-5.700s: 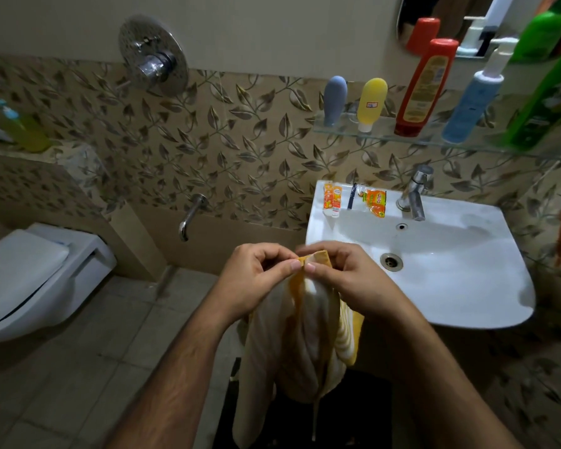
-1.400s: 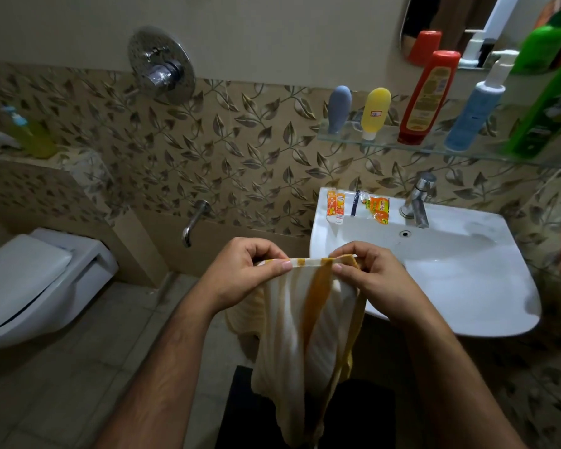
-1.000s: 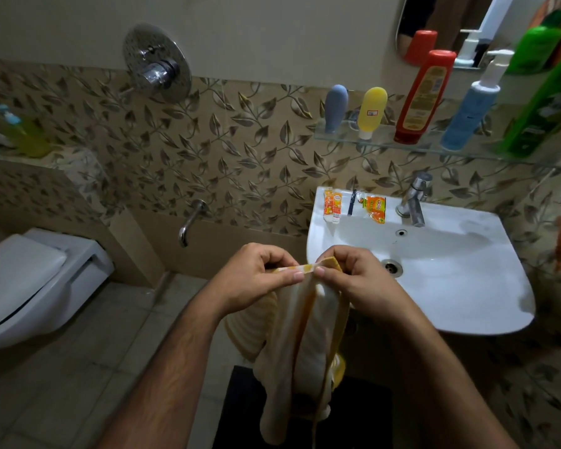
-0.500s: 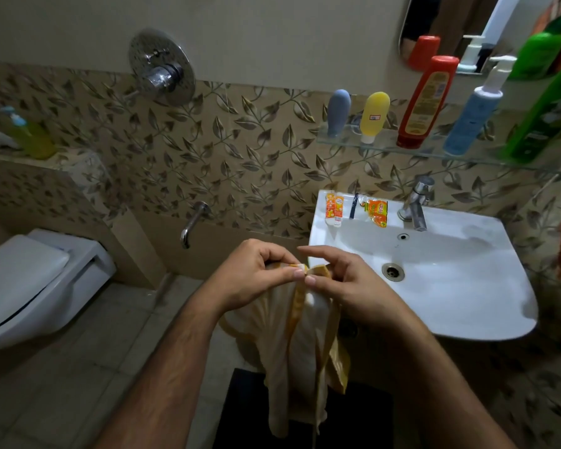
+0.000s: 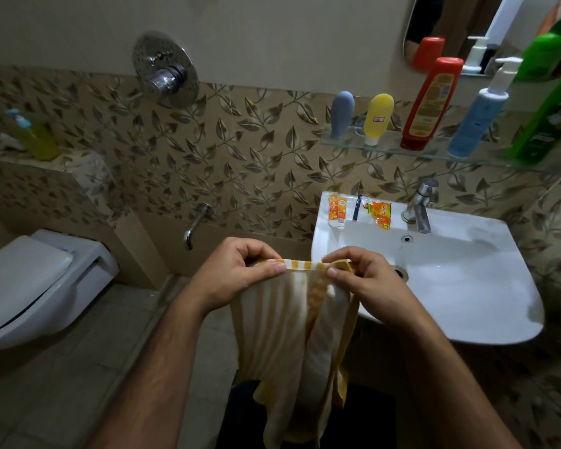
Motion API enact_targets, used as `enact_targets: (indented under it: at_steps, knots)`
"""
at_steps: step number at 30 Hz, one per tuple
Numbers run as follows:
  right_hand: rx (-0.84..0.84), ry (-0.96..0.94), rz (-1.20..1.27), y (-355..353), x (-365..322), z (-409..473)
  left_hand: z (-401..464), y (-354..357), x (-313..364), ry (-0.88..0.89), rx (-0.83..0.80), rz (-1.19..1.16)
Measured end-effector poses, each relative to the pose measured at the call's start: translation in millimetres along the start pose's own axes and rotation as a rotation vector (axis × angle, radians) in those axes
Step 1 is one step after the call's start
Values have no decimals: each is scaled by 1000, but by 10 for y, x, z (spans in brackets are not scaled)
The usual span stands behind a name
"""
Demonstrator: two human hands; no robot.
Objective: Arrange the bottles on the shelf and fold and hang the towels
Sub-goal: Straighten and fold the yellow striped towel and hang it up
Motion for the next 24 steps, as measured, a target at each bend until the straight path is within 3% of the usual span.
enact_targets:
  at_steps: [5, 11, 14, 20, 24]
  knots:
    - [-169, -34, 0, 307, -94, 4, 92, 122, 53, 44, -56, 125]
    - [-76, -36, -49, 265, -94, 16, 75, 89, -29, 23, -56, 81]
    - [29, -30, -28, 146, -57, 6, -4, 6, -158, -47, -28, -108]
    - [165, -11, 68, 163, -14, 6, -43, 192, -308, -111, 99, -699]
    - [349, 46, 189, 121, 70, -15, 19, 246, -355, -174, 340, -791]
Point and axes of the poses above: each hand's wrist, its own z-axis towards the middle knuckle, its own y-axis out of the palm, x = y × z, the point moved 5 cm from there along z, towards the middle knuckle, and after that the axes turned 5 degrees about -x, right-handed, at the moved point
